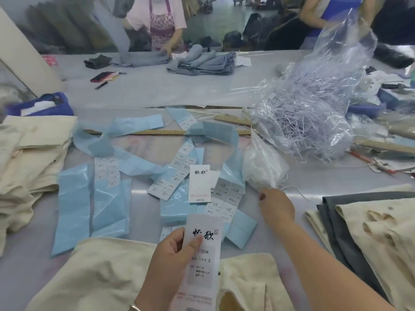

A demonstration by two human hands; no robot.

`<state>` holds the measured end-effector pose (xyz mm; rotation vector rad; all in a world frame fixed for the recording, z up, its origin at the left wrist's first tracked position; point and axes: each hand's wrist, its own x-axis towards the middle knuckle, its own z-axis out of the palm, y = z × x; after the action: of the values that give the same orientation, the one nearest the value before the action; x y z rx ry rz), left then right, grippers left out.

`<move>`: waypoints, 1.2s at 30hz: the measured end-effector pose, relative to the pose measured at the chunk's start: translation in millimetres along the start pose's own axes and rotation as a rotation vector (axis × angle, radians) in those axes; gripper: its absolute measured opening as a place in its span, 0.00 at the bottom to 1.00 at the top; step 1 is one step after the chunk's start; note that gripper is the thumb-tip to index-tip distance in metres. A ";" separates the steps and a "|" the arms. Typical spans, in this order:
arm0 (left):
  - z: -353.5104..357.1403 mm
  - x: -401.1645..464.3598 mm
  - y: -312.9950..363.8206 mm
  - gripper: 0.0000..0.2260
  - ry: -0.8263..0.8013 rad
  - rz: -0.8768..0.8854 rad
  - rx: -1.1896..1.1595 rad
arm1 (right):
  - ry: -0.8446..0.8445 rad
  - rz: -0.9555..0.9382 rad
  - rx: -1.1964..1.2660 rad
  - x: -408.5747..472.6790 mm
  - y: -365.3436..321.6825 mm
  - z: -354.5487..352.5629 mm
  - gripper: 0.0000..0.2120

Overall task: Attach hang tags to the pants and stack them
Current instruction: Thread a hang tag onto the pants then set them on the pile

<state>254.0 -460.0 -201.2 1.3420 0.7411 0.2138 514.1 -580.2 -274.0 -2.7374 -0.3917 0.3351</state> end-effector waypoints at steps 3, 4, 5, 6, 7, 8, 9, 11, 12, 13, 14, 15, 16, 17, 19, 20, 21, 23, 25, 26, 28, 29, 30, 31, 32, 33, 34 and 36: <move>3.1 2.6 1.6 0.10 -0.024 0.002 0.025 | -0.033 -0.037 -0.125 1.8 -1.6 2.1 0.11; 4.3 2.6 1.9 0.10 -0.026 0.004 0.029 | -0.041 -0.067 -0.169 0.6 -1.1 3.0 0.12; 5.0 2.8 2.1 0.10 -0.028 0.007 0.029 | -0.042 -0.098 -0.183 -2.4 -0.5 3.9 0.13; 5.3 2.4 3.0 0.09 -0.028 0.010 0.026 | -0.033 -0.127 -0.159 -6.6 0.6 5.1 0.12; 5.3 1.8 4.1 0.08 -0.029 0.018 0.030 | -0.010 -0.141 -0.068 -12.3 1.1 5.0 0.10; 5.0 0.4 5.9 0.07 -0.028 0.035 0.035 | 0.011 -0.133 0.090 -20.5 0.3 3.1 0.07; 4.4 -1.6 7.6 0.05 -0.026 0.064 0.043 | 0.011 -0.117 0.282 -30.9 -1.6 -0.1 0.07; 2.1 -5.9 11.6 0.04 -0.020 0.142 0.070 | -0.011 -0.124 0.646 -57.0 -10.6 -12.3 0.08; 0.6 -7.8 13.1 0.06 -0.014 0.178 0.101 | -0.018 -0.159 0.777 -72.7 -16.7 -20.4 0.09; -0.9 -9.6 14.0 0.07 -0.007 0.205 0.131 | -0.029 -0.202 0.891 -89.7 -23.5 -28.8 0.08; -2.4 -12.1 15.5 0.08 -0.003 0.227 0.151 | -0.043 -0.248 0.989 -106.9 -31.1 -37.9 0.07; -3.9 -14.7 17.1 0.09 -0.005 0.247 0.158 | -0.055 -0.288 1.069 -123.6 -38.6 -46.4 0.06; -5.2 -17.8 19.1 0.09 -0.010 0.267 0.164 | -0.066 -0.319 1.127 -139.2 -45.6 -54.5 0.06; -6.9 -21.2 21.1 0.09 -0.014 0.292 0.170 | -0.073 -0.338 1.166 -154.7 -52.8 -61.8 0.05; -10.5 -28.6 25.5 0.06 -0.012 0.346 0.166 | -0.073 -0.369 1.197 -183.6 -66.9 -73.5 0.04; -12.9 -32.3 27.4 0.03 -0.004 0.374 0.173 | -0.058 -0.385 1.190 -196.5 -73.3 -77.1 0.04; -15.4 -36.1 29.2 0.03 0.006 0.402 0.189 | -0.026 -0.401 1.158 -207.9 -79.1 -79.1 0.05; -20.6 -43.3 31.5 0.08 0.025 0.453 0.245 | 0.076 -0.440 0.981 -226.2 -88.3 -80.3 0.06; -24.7 -51.5 34.3 0.07 0.030 0.493 0.269 | 0.202 -0.486 0.712 -239.8 -95.2 -79.7 0.05; -26.6 -56.1 35.7 0.07 0.030 0.517 0.285 | 0.266 -0.505 0.598 -245.6 -98.3 -79.6 0.05; -29.9 -65.3 38.3 0.06 0.025 0.568 0.332 | 0.348 -0.528 0.477 -256.1 -105.0 -79.7 0.04; -31.3 -69.7 39.4 0.06 0.021 0.589 0.349 | 0.372 -0.530 0.451 -260.7 -108.4 -79.4 0.05; -33.3 -74.1 40.0 0.06 0.018 0.606 0.357 | 0.393 -0.527 0.430 -264.9 -111.4 -78.8 0.05; -35.2 -78.2 40.9 0.06 0.019 0.621 0.362 | 0.409 -0.522 0.410 -268.3 -114.2 -78.0 0.05; -37.4 -82.2 41.5 0.06 0.023 0.637 0.367 | 0.423 -0.515 0.387 -271.7 -116.8 -77.0 0.05; -39.9 -85.8 41.7 0.06 0.026 0.653 0.371 | 0.432 -0.506 0.358 -274.9 -119.6 -76.1 0.05; -42.4 -89.3 41.9 0.06 0.029 0.667 0.371 | 0.437 -0.494 0.330 -278.2 -122.4 -75.5 0.05; -47.2 -95.2 42.1 0.05 0.033 0.680 0.361 | 0.432 -0.487 0.309 -284.9 -127.9 -74.5 0.05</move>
<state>165.1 -463.5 -129.5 1.9123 0.3300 0.6655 240.0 -576.4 -106.9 -2.2337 -0.7822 -0.2947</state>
